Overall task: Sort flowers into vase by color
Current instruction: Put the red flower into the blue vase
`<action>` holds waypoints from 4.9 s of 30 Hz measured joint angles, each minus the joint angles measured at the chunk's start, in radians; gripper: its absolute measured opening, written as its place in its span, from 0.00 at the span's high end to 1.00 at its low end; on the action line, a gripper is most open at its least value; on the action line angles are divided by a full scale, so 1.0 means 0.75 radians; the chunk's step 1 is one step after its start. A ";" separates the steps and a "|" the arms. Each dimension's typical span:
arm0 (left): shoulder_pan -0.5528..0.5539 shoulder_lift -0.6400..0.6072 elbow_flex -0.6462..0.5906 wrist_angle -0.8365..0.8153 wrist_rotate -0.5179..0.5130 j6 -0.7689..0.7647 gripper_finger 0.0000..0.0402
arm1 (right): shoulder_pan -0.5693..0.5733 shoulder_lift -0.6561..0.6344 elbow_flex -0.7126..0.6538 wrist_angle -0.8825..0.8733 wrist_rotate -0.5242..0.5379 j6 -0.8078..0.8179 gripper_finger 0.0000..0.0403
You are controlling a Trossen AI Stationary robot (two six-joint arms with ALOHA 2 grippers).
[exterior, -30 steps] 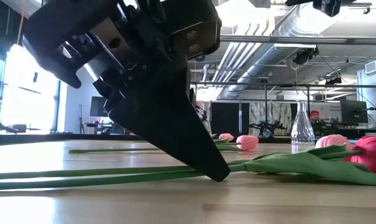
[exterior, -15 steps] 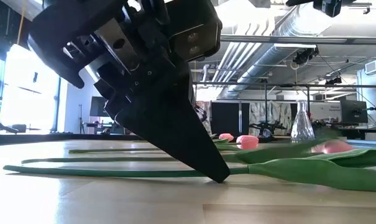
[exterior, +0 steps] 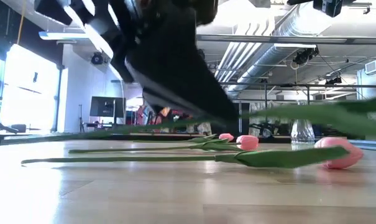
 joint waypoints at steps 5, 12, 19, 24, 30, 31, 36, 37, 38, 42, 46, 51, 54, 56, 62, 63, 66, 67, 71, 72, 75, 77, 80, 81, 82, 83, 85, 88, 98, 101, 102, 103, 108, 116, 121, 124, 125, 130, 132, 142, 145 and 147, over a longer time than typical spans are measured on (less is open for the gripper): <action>-0.001 -0.041 0.000 0.007 -0.003 0.000 1.00 | 0.000 -0.001 0.000 0.003 0.000 0.000 0.69; 0.028 -0.150 0.000 0.005 -0.044 0.046 1.00 | 0.000 -0.001 0.000 0.015 -0.009 -0.015 0.69; 0.122 -0.294 0.000 -0.006 -0.067 0.122 1.00 | 0.001 -0.031 0.000 0.051 -0.005 -0.065 0.69; 0.219 -0.417 0.001 -0.039 -0.068 0.206 1.00 | 0.001 -0.134 0.000 -0.007 0.058 -0.060 0.69; 0.352 -0.541 0.001 -0.073 -0.031 0.289 1.00 | 0.001 -0.266 0.001 -0.015 0.148 -0.061 0.69; 0.376 -0.552 0.001 -0.062 -0.013 0.292 1.00 | 0.001 -0.281 0.001 -0.021 0.158 -0.061 0.69; 0.480 -0.573 0.001 0.043 0.080 0.317 1.00 | 0.001 -0.315 0.001 -0.064 0.178 -0.060 0.69; 0.499 -0.573 0.001 0.074 0.104 0.317 1.00 | 0.001 -0.315 0.001 -0.073 0.178 -0.060 0.69; 0.518 -0.573 0.001 0.109 0.131 0.318 1.00 | 0.001 -0.315 0.001 -0.079 0.178 -0.060 0.69; 0.590 -0.573 0.001 0.230 0.188 0.319 1.00 | 0.001 -0.313 0.001 -0.089 0.178 -0.060 0.69; 0.661 -0.572 0.001 0.394 0.272 0.300 1.00 | 0.001 -0.306 0.001 -0.064 0.204 -0.060 0.69; 0.721 -0.572 0.001 0.548 0.312 0.283 1.00 | 0.001 -0.261 0.001 0.201 0.233 -0.230 0.69; 0.745 -0.572 0.001 0.637 0.338 0.280 1.00 | -0.001 -0.207 0.001 0.413 0.250 -0.421 0.66; 0.754 -0.572 0.001 0.686 0.347 0.280 1.00 | -0.004 -0.167 0.001 0.542 0.269 -0.537 0.63; 0.773 -0.530 0.001 0.839 0.412 0.233 1.00 | -0.060 -0.056 0.001 0.830 0.331 -0.703 0.48; 0.772 -0.521 0.001 0.849 0.414 0.222 1.00 | -0.073 -0.042 0.001 0.858 0.322 -0.718 0.46; 0.777 -0.518 0.000 0.832 0.426 0.216 1.00 | -0.115 -0.001 0.001 0.925 0.251 -0.726 0.44; 0.777 -0.518 0.000 0.834 0.436 0.224 1.00 | -0.128 0.012 0.001 0.933 0.231 -0.723 0.44; 0.781 -0.519 0.000 0.832 0.465 0.235 1.00 | -0.171 0.057 0.001 0.979 0.182 -0.727 0.46; 0.786 -0.519 0.000 0.831 0.477 0.235 1.00 | -0.182 0.066 0.001 1.003 0.166 -0.738 0.47; 0.795 -0.519 0.000 0.831 0.488 0.224 1.00 | -0.214 0.092 0.001 1.093 0.099 -0.771 0.50; 0.795 -0.519 0.000 0.827 0.487 0.224 1.00 | -0.237 0.106 0.001 1.123 0.064 -0.781 0.51; 0.795 -0.519 0.000 0.829 0.488 0.230 1.00 | -0.277 0.122 0.001 1.145 0.002 -0.782 0.53; 0.795 -0.519 0.000 0.831 0.488 0.231 1.00 | -0.290 0.127 0.001 1.155 -0.021 -0.782 0.54; 0.795 -0.519 0.000 0.832 0.489 0.232 1.00 | -0.302 0.131 0.001 1.162 -0.040 -0.781 0.54; 0.795 -0.519 0.000 0.831 0.489 0.232 1.00 | -0.314 0.136 0.001 1.168 -0.056 -0.780 0.55; 0.795 -0.519 0.000 0.831 0.489 0.232 1.00 | -0.338 0.143 0.001 1.180 -0.070 -0.776 0.56; 0.795 -0.519 0.000 0.831 0.488 0.238 1.00 | -0.375 0.145 0.001 1.186 -0.118 -0.760 0.60; 0.813 -0.519 0.001 0.789 0.483 0.236 1.00 | -0.448 0.145 0.000 1.173 -0.244 -0.733 0.98; 0.814 -0.519 0.002 0.746 0.486 0.232 0.99 | -0.469 0.145 0.000 1.144 -0.250 -0.722 0.97; 0.815 -0.520 0.003 0.725 0.485 0.226 0.98 | -0.475 0.145 0.000 1.131 -0.262 -0.722 0.98; 0.815 -0.521 0.003 0.693 0.486 0.224 0.96 | -0.481 0.145 0.000 1.123 -0.276 -0.723 0.99; 0.821 -0.555 0.000 0.499 0.486 0.246 0.81 | -0.491 0.131 0.000 1.029 -0.289 -0.699 0.99; 0.878 -0.761 0.001 0.197 0.507 0.368 0.62 | -0.490 0.014 0.000 0.881 -0.275 -0.676 1.00; 0.917 -0.925 0.002 -0.047 0.502 0.459 0.61 | -0.489 -0.074 0.000 0.754 -0.275 -0.640 1.00; 0.928 -1.001 0.002 -0.160 0.480 0.500 0.60 | -0.489 -0.107 0.000 0.684 -0.275 -0.600 1.00; 0.933 -1.025 0.002 -0.185 0.476 0.503 0.60 | -0.489 -0.116 0.000 0.669 -0.275 -0.594 1.00; 0.953 -1.092 0.002 -0.290 0.463 0.527 0.60 | -0.489 -0.122 0.000 0.654 -0.303 -0.589 1.00; 0.953 -1.100 0.002 -0.340 0.455 0.536 0.60 | -0.489 -0.120 0.000 0.643 -0.315 -0.583 1.00; 0.963 -1.099 0.000 -0.432 0.446 0.572 0.60 | -0.446 -0.121 0.000 0.612 -0.363 -0.533 1.00; 0.994 -1.109 0.000 -0.485 0.445 0.574 0.60 | -0.426 -0.122 0.000 0.581 -0.363 -0.512 1.00; 1.010 -1.127 -0.029 -0.463 0.449 0.567 0.60 | -0.412 -0.128 0.000 0.553 -0.363 -0.499 1.00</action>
